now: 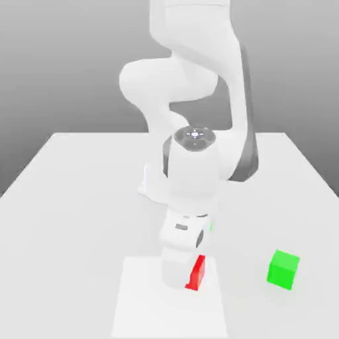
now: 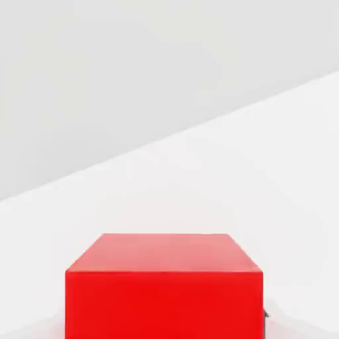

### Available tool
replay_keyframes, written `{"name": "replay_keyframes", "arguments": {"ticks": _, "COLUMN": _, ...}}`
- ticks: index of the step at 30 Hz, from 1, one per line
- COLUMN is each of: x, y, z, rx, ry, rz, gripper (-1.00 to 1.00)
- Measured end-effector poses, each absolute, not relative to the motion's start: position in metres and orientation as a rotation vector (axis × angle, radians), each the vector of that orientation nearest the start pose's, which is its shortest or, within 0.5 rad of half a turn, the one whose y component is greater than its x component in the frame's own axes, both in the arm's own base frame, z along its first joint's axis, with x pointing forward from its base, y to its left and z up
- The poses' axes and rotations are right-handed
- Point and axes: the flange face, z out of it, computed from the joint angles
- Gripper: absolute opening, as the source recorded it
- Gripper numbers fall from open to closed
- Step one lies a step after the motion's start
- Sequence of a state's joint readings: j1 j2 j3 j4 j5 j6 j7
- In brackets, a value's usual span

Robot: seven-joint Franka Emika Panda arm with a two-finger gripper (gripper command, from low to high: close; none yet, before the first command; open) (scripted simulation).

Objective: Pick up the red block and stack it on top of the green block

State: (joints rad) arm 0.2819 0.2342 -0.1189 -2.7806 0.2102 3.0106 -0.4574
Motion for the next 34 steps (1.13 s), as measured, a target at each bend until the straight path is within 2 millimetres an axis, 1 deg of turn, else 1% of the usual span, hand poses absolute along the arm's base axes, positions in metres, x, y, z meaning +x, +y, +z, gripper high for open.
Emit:
{"name": "replay_keyframes", "arguments": {"ticks": 7, "x": 0.375, "y": 0.041, "z": 0.179, "rx": -3.075, "ry": -0.655, "rz": -0.017, "gripper": -1.0}}
{"name": "replay_keyframes", "arguments": {"ticks": 11, "x": 0.373, "y": 0.041, "z": 0.196, "rx": -3.076, "ry": -0.65, "rz": -0.013, "gripper": -1.0}}
{"name": "replay_keyframes", "arguments": {"ticks": 15, "x": 0.369, "y": 0.041, "z": 0.209, "rx": -3.073, "ry": -0.652, "rz": 0.0, "gripper": -1.0}}
{"name": "replay_keyframes", "arguments": {"ticks": 16, "x": 0.372, "y": 0.05, "z": 0.212, "rx": -3.062, "ry": -0.706, "rz": 0.001, "gripper": -1.0}}
{"name": "replay_keyframes", "arguments": {"ticks": 17, "x": 0.373, "y": 0.073, "z": 0.216, "rx": -3.033, "ry": -0.822, "rz": 0.002, "gripper": -1.0}}
{"name": "replay_keyframes", "arguments": {"ticks": 19, "x": 0.368, "y": 0.135, "z": 0.224, "rx": -2.941, "ry": -1.111, "rz": 0.002, "gripper": -1.0}}
{"name": "replay_keyframes", "arguments": {"ticks": 20, "x": 0.364, "y": 0.16, "z": 0.228, "rx": -2.893, "ry": -1.231, "rz": 0.002, "gripper": -1.0}}
{"name": "replay_keyframes", "arguments": {"ticks": 23, "x": 0.35, "y": 0.225, "z": 0.242, "rx": -2.742, "ry": -1.534, "rz": 0.003, "gripper": -1.0}}
{"name": "replay_keyframes", "arguments": {"ticks": 25, "x": 0.333, "y": 0.26, "z": 0.236, "rx": -2.656, "ry": -1.675, "rz": 0.001, "gripper": -1.0}}
{"name": "replay_keyframes", "arguments": {"ticks": 26, "x": 0.337, "y": 0.257, "z": 0.229, "rx": -2.662, "ry": -1.664, "rz": 0.0, "gripper": -1.0}}
{"name": "replay_keyframes", "arguments": {"ticks": 27, "x": 0.347, "y": 0.245, "z": 0.221, "rx": -2.69, "ry": -1.616, "rz": -0.001, "gripper": -1.0}}
{"name": "replay_keyframes", "arguments": {"ticks": 30, "x": 0.35, "y": 0.24, "z": 0.193, "rx": -2.702, "ry": -1.599, "rz": 0.0, "gripper": -1.0}}
{"name": "replay_keyframes", "arguments": {"ticks": 31, "x": 0.349, "y": 0.239, "z": 0.185, "rx": -2.705, "ry": -1.597, "rz": 0.002, "gripper": 1.0}}
{"name": "replay_keyframes", "arguments": {"ticks": 34, "x": 0.349, "y": 0.239, "z": 0.185, "rx": -2.705, "ry": -1.597, "rz": 0.002, "gripper": 1.0}}
